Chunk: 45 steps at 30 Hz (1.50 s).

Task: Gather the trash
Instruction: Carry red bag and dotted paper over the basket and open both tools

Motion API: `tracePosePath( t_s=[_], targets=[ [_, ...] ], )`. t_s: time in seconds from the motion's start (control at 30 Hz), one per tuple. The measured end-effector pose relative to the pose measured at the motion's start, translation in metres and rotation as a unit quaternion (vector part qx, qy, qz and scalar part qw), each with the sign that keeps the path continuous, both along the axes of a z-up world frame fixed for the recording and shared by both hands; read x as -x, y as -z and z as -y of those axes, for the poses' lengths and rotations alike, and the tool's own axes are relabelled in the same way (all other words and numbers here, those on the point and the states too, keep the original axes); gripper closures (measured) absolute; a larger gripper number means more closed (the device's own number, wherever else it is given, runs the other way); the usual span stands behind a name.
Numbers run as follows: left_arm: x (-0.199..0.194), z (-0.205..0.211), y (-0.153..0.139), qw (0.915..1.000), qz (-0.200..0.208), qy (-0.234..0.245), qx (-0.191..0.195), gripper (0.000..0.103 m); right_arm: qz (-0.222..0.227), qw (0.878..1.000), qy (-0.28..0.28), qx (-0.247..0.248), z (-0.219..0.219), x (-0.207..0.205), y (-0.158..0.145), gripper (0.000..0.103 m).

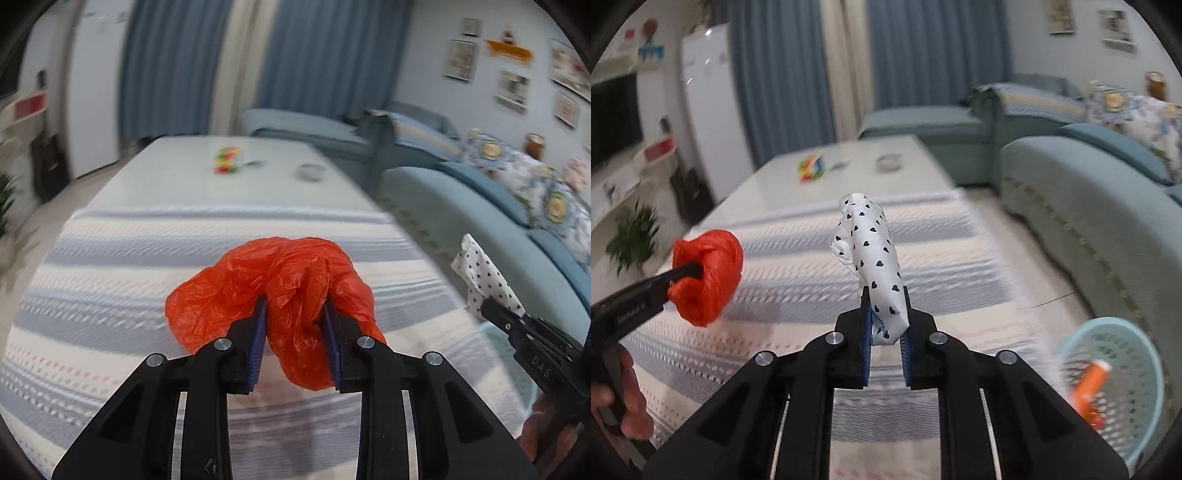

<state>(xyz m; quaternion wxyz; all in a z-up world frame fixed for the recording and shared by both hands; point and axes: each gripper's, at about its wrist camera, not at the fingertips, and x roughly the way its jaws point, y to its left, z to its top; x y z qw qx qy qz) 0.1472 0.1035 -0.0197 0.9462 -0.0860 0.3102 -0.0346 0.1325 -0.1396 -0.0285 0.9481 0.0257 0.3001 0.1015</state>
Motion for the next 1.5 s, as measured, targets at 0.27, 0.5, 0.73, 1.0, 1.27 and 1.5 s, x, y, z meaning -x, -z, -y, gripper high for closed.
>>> tracePosePath(
  t_s=[0.27, 0.5, 0.73, 1.0, 1.27, 1.5],
  targets=[
    [-0.002, 0.134, -0.041, 0.993, 0.023, 0.114, -0.017, 0.076, 0.005, 0.991, 0.131, -0.028, 0.136, 0.033, -0.031, 0.092],
    [0.002, 0.239, -0.033, 0.98, 0.012, 0.194, -0.044, 0.076, -0.056, 0.97, 0.228, -0.057, 0.241, 0.056, 0.007, 0.092],
    [-0.004, 0.316, 0.02, 0.9644, -0.054, 0.254, -0.051, 0.076, -0.149, 0.95, 0.262, -0.078, 0.291, 0.061, 0.07, 0.09],
    [-0.001, 0.344, 0.054, 0.954, -0.087, 0.278, -0.069, 0.038, -0.19, 0.937, 0.269, -0.119, 0.301, 0.065, 0.104, 0.06],
    [0.009, 0.317, 0.034, 0.9578, -0.08, 0.271, -0.053, 0.034, -0.174, 0.94, 0.265, -0.124, 0.295, 0.081, 0.091, 0.059],
    [0.051, 0.275, -0.008, 0.9694, -0.027, 0.24, -0.044, 0.026, -0.117, 0.962, 0.233, -0.079, 0.24, 0.103, 0.025, 0.047]
  ],
)
